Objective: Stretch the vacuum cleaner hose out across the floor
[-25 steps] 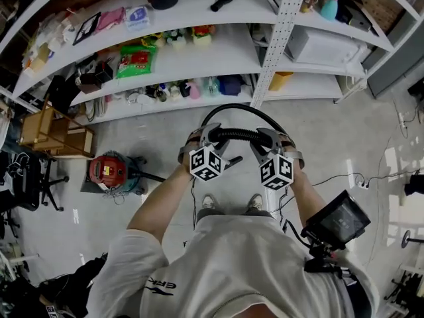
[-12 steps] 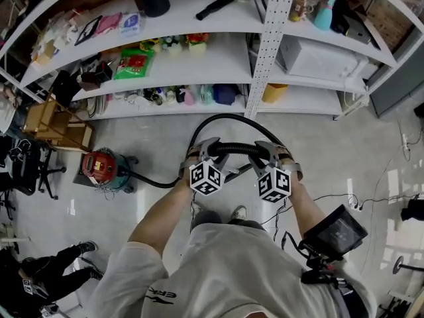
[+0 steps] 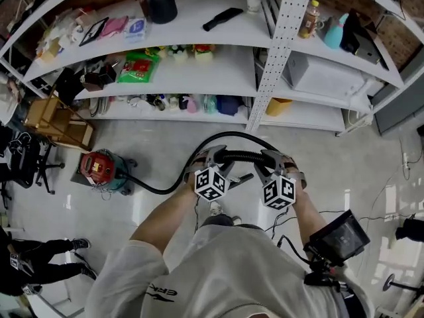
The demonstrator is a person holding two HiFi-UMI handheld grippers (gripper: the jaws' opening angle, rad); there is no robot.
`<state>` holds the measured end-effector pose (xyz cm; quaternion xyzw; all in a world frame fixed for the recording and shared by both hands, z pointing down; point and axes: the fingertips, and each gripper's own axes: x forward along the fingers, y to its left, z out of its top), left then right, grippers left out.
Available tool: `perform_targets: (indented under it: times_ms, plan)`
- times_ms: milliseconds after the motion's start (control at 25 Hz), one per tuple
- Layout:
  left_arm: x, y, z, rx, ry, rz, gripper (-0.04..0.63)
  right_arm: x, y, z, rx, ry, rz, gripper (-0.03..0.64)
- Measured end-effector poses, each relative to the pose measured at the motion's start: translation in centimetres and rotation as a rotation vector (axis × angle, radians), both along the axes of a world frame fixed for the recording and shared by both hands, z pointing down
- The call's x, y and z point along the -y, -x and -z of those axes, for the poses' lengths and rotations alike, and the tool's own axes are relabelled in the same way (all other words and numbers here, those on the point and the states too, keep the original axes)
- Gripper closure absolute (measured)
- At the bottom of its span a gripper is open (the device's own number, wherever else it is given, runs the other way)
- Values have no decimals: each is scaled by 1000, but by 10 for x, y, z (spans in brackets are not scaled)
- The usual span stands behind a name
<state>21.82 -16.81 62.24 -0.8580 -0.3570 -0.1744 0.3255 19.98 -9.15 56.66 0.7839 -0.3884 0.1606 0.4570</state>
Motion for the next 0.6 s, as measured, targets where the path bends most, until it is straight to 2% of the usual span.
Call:
perform_targets:
  times_ms: [120,360,600]
  plan:
    - [5,-12,-1,-6,-12,16,357,3,-14,-1,5,4,21,436]
    - [6,-25,-5,-8,-35,99,356,3,-34,-7,25,2,114,436]
    - [-12,-24,-10,-2,-48,273,356,-17,-45,-14,46,-10,256,436]
